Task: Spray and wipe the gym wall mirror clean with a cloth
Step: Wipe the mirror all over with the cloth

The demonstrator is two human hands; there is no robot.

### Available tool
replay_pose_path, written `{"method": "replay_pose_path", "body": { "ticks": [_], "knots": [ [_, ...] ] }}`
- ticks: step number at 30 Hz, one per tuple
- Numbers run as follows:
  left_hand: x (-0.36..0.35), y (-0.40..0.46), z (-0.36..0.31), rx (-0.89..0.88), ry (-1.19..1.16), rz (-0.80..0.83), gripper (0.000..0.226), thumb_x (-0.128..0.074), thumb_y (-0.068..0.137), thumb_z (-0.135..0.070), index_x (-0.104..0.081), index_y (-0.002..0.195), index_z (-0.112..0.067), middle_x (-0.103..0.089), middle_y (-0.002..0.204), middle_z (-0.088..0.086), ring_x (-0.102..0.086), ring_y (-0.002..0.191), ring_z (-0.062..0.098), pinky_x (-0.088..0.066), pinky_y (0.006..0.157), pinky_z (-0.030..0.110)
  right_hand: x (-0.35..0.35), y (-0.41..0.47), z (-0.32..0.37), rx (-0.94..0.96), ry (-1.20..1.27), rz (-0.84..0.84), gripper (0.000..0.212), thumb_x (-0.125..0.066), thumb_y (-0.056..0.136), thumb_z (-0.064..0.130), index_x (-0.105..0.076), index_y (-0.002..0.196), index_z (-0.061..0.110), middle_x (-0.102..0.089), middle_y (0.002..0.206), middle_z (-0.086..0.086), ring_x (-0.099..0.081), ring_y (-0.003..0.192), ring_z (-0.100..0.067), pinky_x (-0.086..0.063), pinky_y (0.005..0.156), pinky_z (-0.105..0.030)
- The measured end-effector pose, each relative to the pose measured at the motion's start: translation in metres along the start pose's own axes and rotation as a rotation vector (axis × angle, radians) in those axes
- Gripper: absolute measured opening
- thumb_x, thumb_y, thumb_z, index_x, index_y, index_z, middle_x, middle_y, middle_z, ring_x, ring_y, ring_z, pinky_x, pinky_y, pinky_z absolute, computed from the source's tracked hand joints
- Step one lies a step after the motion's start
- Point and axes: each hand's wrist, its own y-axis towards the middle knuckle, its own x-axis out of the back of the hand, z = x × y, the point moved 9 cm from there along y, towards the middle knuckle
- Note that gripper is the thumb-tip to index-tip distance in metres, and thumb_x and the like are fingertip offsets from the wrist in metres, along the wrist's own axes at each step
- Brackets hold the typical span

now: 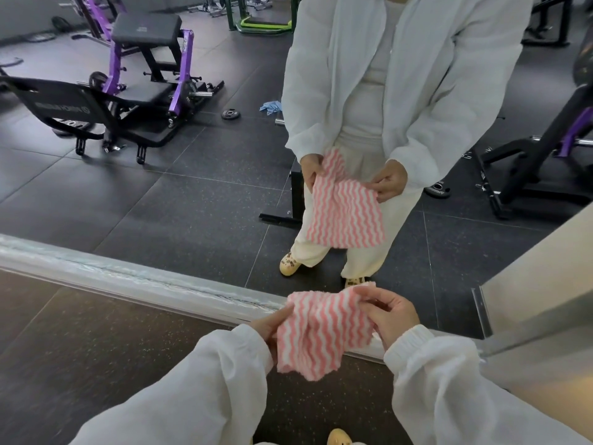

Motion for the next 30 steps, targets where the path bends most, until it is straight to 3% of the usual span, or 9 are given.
{"method": "replay_pose_path", "body": {
  "ticks": [7,10,13,15,17,19,23,26,30],
  "knots": [
    [0.014,0.000,-0.002,-0.016,-0.081,-0.031,0.027,-0.057,0.083,-0.016,-0.053,0.103,0.002,-0.063,0.092,0.022,-0.057,0.083,0.037,-0.042,0.068,0.042,0.023,-0.001,0.008,0.026,-0.065,-0.046,0.024,-0.066,0.084,0.006,-0.064,0.094,0.027,-0.059,0.091,0.011,-0.054,0.082,-0.007,-0.048,0.063,-0.027],
    [0.022,0.006,-0.006,-0.091,-0.261,-0.074,0.039,-0.056,0.085,-0.011,-0.048,0.120,0.004,-0.061,0.099,0.022,-0.056,0.085,0.037,-0.041,0.080,0.046,0.026,0.002,0.010,0.078,-0.172,-0.056,0.034,-0.066,0.084,0.003,-0.063,0.096,0.034,-0.058,0.111,0.005,-0.053,0.104,-0.016,-0.050,0.091,-0.040],
    [0.030,0.014,-0.008,-0.139,-0.430,-0.060,0.062,-0.058,0.085,-0.010,-0.034,0.141,-0.001,-0.048,0.135,0.021,-0.048,0.118,0.038,-0.031,0.102,0.050,0.024,0.004,0.007,0.091,-0.322,-0.067,0.035,-0.067,0.085,0.007,-0.064,0.111,0.030,-0.055,0.115,0.007,-0.050,0.111,-0.015,-0.044,0.102,-0.041],
    [0.031,0.016,-0.013,-0.173,-0.465,0.005,0.057,-0.053,0.092,-0.021,-0.034,0.142,-0.002,-0.041,0.143,0.021,-0.038,0.131,0.036,-0.028,0.106,0.048,0.026,0.004,0.007,0.123,-0.400,-0.104,0.030,-0.068,0.084,0.009,-0.064,0.107,0.029,-0.057,0.110,0.006,-0.051,0.107,-0.014,-0.046,0.099,-0.038],
    [0.042,0.019,-0.017,-0.233,-0.470,-0.035,0.052,-0.059,0.085,-0.027,-0.050,0.129,-0.002,-0.051,0.133,0.020,-0.047,0.122,0.034,-0.033,0.100,0.046,0.027,0.003,0.009,0.155,-0.452,-0.143,0.024,-0.069,0.084,0.011,-0.066,0.103,0.025,-0.061,0.104,0.004,-0.053,0.101,-0.013,-0.046,0.092,-0.032],
    [0.056,0.022,-0.021,-0.285,-0.507,-0.122,0.037,-0.065,0.077,-0.026,-0.060,0.105,-0.002,-0.063,0.108,0.019,-0.058,0.099,0.031,-0.041,0.092,0.044,0.029,0.002,0.011,0.181,-0.493,-0.174,0.020,-0.070,0.083,0.012,-0.068,0.102,0.020,-0.061,0.099,0.003,-0.053,0.094,-0.012,-0.044,0.085,-0.027],
    [0.061,0.023,-0.019,-0.272,-0.539,-0.174,0.018,-0.058,0.091,-0.020,-0.061,0.090,-0.003,-0.069,0.075,0.015,-0.059,0.081,0.026,-0.048,0.076,0.038,0.035,0.003,0.020,0.227,-0.531,-0.250,0.018,-0.070,0.083,0.015,-0.068,0.102,0.016,-0.060,0.094,0.002,-0.054,0.090,-0.013,-0.041,0.079,-0.024],
    [0.074,0.024,-0.024,-0.313,-0.344,-0.261,0.004,-0.058,0.089,-0.006,-0.059,0.086,-0.007,-0.062,0.080,0.012,-0.057,0.075,0.022,-0.047,0.070,0.032,0.043,0.003,0.027,0.254,-0.537,-0.303,0.020,-0.068,0.085,0.018,-0.068,0.104,0.012,-0.058,0.093,0.001,-0.052,0.087,-0.013,-0.041,0.078,-0.025],
    [0.078,0.001,-0.067,-0.578,0.043,-0.398,0.015,-0.058,0.090,-0.004,-0.056,0.077,-0.012,-0.049,0.066,0.007,-0.044,0.060,0.016,-0.042,0.060,0.025,0.050,-0.001,0.049,0.395,-0.624,-0.379,0.020,-0.070,0.083,0.019,-0.071,0.100,0.007,-0.058,0.091,-0.002,-0.050,0.079,-0.013,-0.038,0.072,-0.023]
  ]
}}
